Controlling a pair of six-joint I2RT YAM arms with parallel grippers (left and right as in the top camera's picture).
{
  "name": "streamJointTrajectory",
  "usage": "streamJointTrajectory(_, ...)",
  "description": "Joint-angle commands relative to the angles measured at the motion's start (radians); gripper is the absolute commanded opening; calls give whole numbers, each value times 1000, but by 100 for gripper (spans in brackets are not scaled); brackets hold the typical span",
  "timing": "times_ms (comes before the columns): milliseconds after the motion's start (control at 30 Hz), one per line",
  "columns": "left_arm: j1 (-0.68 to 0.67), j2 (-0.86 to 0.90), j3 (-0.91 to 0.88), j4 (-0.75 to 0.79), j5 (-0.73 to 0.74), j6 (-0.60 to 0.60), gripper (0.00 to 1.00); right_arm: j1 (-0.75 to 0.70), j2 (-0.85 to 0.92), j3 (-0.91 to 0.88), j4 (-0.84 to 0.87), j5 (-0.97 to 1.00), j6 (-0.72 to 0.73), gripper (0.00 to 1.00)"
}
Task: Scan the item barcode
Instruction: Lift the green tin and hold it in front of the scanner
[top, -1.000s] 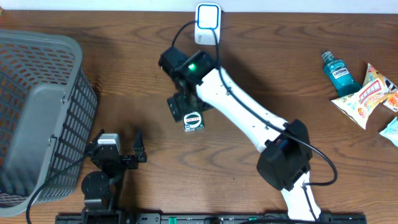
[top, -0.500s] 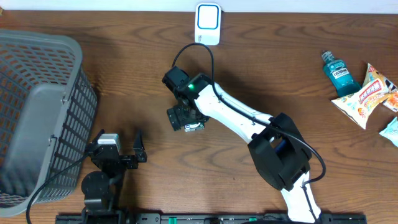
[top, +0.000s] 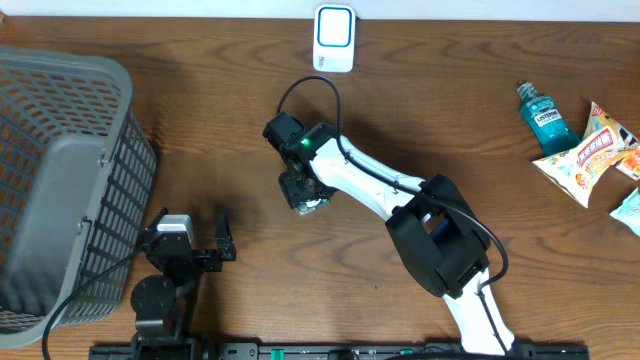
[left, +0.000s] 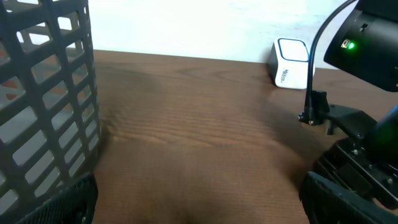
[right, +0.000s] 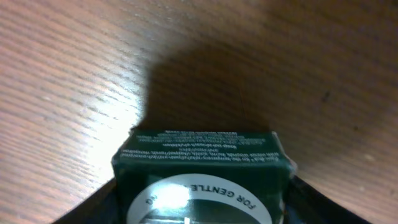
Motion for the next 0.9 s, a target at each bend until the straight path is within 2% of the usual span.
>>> streamJointTrajectory(0, 5, -3, -16, -26, 13, 13, 100, -15, 33, -8, -21, -69, 8, 50)
streamJointTrajectory(67, 5, -3, -16, -26, 13, 13, 100, -23, 33, -2, -46, -120, 8, 41)
streamJointTrajectory(233, 5, -3, -16, -26, 13, 13, 100, -56, 33, 79, -197, -177, 9, 34)
streamJointTrajectory(367, 5, -3, -16, -26, 13, 13, 100, -87, 33, 196, -383, -203, 79, 28)
streamJointTrajectory(567, 5, -3, -16, -26, 13, 13, 100, -127, 33, 306, -585, -393, 101, 33)
streamJointTrajectory(733, 5, -3, -16, -26, 13, 13, 100, -137, 33, 306, -675, -452, 200, 35)
streamJointTrajectory(867, 5, -3, -16, -26, 13, 13, 100, -136, 33, 306, -700, -486, 203, 34)
